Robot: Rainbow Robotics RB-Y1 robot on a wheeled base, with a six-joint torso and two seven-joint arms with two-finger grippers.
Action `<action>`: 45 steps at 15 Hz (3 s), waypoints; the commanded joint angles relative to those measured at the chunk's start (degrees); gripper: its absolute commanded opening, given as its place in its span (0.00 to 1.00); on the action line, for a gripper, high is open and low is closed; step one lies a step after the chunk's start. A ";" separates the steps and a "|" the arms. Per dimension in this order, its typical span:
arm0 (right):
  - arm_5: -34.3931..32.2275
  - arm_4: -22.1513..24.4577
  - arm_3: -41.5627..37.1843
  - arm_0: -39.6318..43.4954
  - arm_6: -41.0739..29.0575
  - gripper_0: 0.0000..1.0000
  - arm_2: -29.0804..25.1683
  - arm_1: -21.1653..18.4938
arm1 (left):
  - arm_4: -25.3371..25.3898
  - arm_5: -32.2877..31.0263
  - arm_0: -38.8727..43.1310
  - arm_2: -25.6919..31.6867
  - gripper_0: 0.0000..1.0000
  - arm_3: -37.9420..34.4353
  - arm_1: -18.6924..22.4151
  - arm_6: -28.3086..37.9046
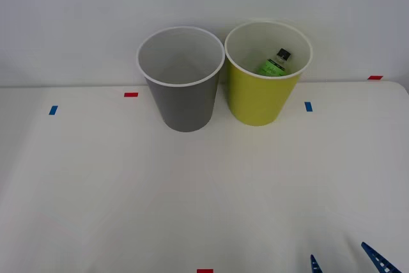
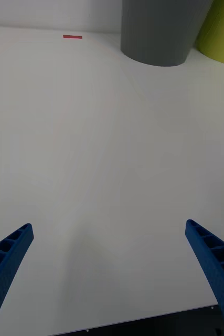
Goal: Put cans in the gray bin and PET bottles in the light green bin.
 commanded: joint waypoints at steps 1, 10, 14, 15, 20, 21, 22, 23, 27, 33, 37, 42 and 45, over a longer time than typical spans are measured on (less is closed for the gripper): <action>0.00 0.00 0.00 0.00 0.00 1.00 0.00 0.00 | 0.03 0.01 0.00 0.00 1.00 0.00 0.00 0.00; 0.00 0.00 0.00 0.00 0.00 1.00 0.00 0.00 | 0.03 0.01 0.00 0.00 1.00 0.00 0.00 0.00; 0.00 0.00 0.00 0.00 0.00 1.00 0.00 0.00 | 0.03 0.01 0.00 0.00 1.00 0.00 0.00 0.00; 0.00 0.00 0.00 0.00 0.00 1.00 0.00 0.00 | 0.03 0.01 0.00 0.00 1.00 0.00 0.00 0.00; 0.00 0.00 0.00 0.00 0.00 1.00 0.00 0.00 | 0.03 0.01 0.00 0.00 1.00 0.00 0.00 0.00; 0.00 0.00 0.00 0.00 0.00 1.00 0.00 0.00 | 0.03 0.01 0.00 0.00 1.00 0.00 0.00 0.00; 0.00 0.00 0.00 0.00 0.00 1.00 0.00 0.00 | 0.03 0.01 0.00 0.00 1.00 0.00 0.00 0.00; 0.00 0.00 0.00 0.00 0.00 1.00 0.00 0.00 | 0.03 0.01 0.00 0.00 1.00 0.00 0.00 0.00; 0.00 0.00 0.00 0.00 0.00 1.00 0.00 0.00 | 0.03 0.01 0.00 0.00 1.00 0.00 0.00 0.00; 0.00 0.00 0.00 0.00 0.00 1.00 0.00 0.00 | 0.03 0.01 0.00 0.00 1.00 0.00 0.00 0.00; 0.00 0.00 0.00 0.00 0.00 1.00 0.00 0.00 | 0.03 0.01 0.00 0.00 1.00 0.00 0.00 0.00; 0.00 0.00 0.00 0.00 0.00 1.00 0.00 0.00 | 0.03 0.01 0.00 0.00 1.00 0.00 0.00 0.00; 0.00 0.00 0.00 0.00 0.00 1.00 0.00 0.00 | 0.03 0.01 0.00 0.00 1.00 0.00 0.00 0.00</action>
